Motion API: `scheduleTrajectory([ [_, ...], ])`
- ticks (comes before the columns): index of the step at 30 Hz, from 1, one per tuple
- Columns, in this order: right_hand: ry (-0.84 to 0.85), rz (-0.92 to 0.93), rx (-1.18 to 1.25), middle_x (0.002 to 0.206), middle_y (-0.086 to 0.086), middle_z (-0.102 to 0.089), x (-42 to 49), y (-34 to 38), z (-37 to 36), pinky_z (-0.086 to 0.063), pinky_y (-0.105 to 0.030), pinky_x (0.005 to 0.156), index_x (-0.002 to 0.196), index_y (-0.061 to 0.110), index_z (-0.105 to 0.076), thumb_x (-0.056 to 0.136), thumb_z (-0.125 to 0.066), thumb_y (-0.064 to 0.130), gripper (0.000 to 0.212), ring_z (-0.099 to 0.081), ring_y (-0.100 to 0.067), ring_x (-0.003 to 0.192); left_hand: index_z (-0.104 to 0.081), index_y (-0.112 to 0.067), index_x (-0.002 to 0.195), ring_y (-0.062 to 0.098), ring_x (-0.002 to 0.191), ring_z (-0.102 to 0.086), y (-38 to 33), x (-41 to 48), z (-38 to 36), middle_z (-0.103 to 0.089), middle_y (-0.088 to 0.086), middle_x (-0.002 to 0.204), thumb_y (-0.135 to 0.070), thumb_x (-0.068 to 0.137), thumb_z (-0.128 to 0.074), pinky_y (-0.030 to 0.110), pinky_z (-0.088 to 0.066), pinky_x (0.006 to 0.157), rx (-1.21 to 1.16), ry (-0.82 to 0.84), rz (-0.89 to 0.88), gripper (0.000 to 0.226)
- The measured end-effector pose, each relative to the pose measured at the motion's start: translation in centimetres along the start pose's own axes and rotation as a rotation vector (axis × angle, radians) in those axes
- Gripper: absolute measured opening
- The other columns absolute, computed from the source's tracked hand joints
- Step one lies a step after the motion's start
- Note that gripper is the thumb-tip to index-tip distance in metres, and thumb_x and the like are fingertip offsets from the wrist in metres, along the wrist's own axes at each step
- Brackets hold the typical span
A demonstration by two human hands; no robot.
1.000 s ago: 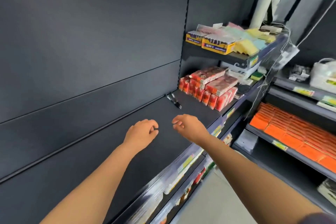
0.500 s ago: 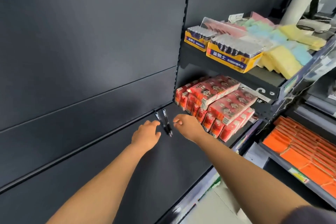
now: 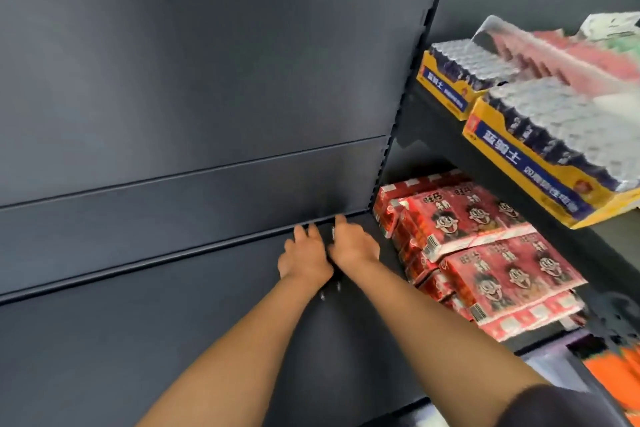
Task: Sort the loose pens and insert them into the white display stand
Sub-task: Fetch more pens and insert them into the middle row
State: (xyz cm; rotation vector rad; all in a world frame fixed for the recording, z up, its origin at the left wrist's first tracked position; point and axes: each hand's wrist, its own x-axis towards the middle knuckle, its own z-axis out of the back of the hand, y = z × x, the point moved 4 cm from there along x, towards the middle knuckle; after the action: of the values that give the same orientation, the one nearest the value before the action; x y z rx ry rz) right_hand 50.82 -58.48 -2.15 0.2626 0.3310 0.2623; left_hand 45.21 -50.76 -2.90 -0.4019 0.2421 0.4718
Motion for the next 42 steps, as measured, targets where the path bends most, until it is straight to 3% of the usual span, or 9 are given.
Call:
scheduleTrajectory([
  [3,0.018,0.035,-0.033,0.119,-0.011,-0.061,0.1,1.1,-0.5,-0.041,-0.033,0.071,0.125,0.016,-0.043,0.089,-0.053,0.02,0.038,-0.059,-0.033,0.11,-0.016,-0.012,0.144,0.031,0.121,-0.043,1.3,-0.5,0.2,-0.034,0.012,0.136,-0.015,0.085,-0.058,0.041,-0.047,0.087,0.037,0.008,0.031,0.073],
  [6,0.078,0.074,0.016,0.116,-0.01,-0.062,-0.4,2.2,-1.2,-0.041,-0.03,0.071,0.117,0.017,-0.05,0.084,-0.056,0.019,0.034,-0.06,-0.032,0.108,-0.032,-0.006,0.134,0.032,0.118,-0.049,4.0,-1.5,0.9,-0.044,0.014,0.13,-0.005,0.087,-0.049,0.04,-0.046,0.089,0.036,-0.048,0.048,0.05],
  [12,0.18,0.195,0.314,0.092,-0.008,-0.068,-3.4,7.5,-2.2,-0.053,-0.034,0.079,0.079,0.022,-0.059,0.08,-0.06,0.016,0.006,-0.064,-0.027,0.09,-0.049,-0.002,0.112,0.034,0.104,-0.054,11.7,-5.1,3.2,-0.057,0.018,0.112,0.002,0.089,-0.042,0.031,-0.041,0.081,-0.483,-0.193,0.141,0.025],
  [17,0.281,0.337,0.554,0.06,-0.002,-0.058,-9.8,16.6,-3.7,-0.046,-0.019,0.042,0.079,0.013,-0.052,0.088,-0.06,0.017,0.013,-0.059,-0.012,0.051,-0.051,-0.009,0.106,0.023,0.075,-0.05,19.4,-11.4,6.5,-0.055,0.005,0.086,-0.02,0.097,-0.046,0.029,-0.039,0.068,-0.831,-0.423,0.213,0.015],
  [20,0.347,0.443,0.666,0.062,-0.004,-0.059,-16.1,22.9,-5.4,-0.047,-0.019,0.042,0.085,0.01,-0.05,0.088,-0.063,0.013,0.014,-0.059,-0.011,0.048,-0.049,-0.013,0.097,0.019,0.064,-0.052,25.0,-17.4,8.3,-0.053,0.005,0.078,-0.019,0.099,-0.04,0.029,-0.045,0.055,-0.986,-0.507,0.226,0.012],
  [28,0.498,0.641,0.747,0.068,-0.011,-0.062,-34.4,39.7,-12.6,-0.055,-0.025,0.046,0.088,0.003,-0.054,0.087,-0.062,0.011,0.011,-0.057,-0.013,0.043,-0.056,-0.008,0.094,0.014,0.069,-0.049,41.7,-35.9,11.6,-0.056,0.001,0.075,-0.013,0.096,-0.049,0.024,-0.039,0.064,-0.999,-0.743,0.267,0.009],
  [33,0.588,0.822,0.691,0.087,-0.014,-0.065,-43.9,48.1,-16.9,-0.06,-0.036,0.06,0.083,0.007,-0.055,0.092,-0.058,0.02,0.016,-0.062,-0.021,0.067,-0.058,-0.011,0.086,0.005,0.058,-0.054,50.5,-46.2,12.8,-0.063,0.014,0.078,-0.008,0.089,-0.06,0.014,-0.041,0.053,-1.067,-0.869,0.357,0.005],
  [36,0.638,0.941,0.67,0.085,-0.007,-0.064,-48.1,52.5,-19.1,-0.056,-0.028,0.052,0.087,0.014,-0.056,0.095,-0.053,0.024,0.014,-0.061,-0.016,0.062,-0.058,-0.003,0.089,0.014,0.063,-0.052,55.0,-50.2,13.1,-0.065,0.023,0.084,-0.01,0.091,-0.057,0.021,-0.04,0.055,-1.045,-0.975,0.462,0.008],
  [42,0.701,1.059,0.792,0.08,-0.002,-0.063,-51.6,60.3,-21.7,-0.05,-0.02,0.047,0.098,0.016,-0.059,0.099,-0.046,0.026,0.016,-0.059,-0.008,0.058,-0.056,-0.013,0.08,0.017,0.064,-0.051,62.3,-53.1,15.1,-0.063,0.004,0.072,-0.008,0.095,-0.05,0.009,-0.038,0.047,-1.004,-1.075,0.521,0.017],
])
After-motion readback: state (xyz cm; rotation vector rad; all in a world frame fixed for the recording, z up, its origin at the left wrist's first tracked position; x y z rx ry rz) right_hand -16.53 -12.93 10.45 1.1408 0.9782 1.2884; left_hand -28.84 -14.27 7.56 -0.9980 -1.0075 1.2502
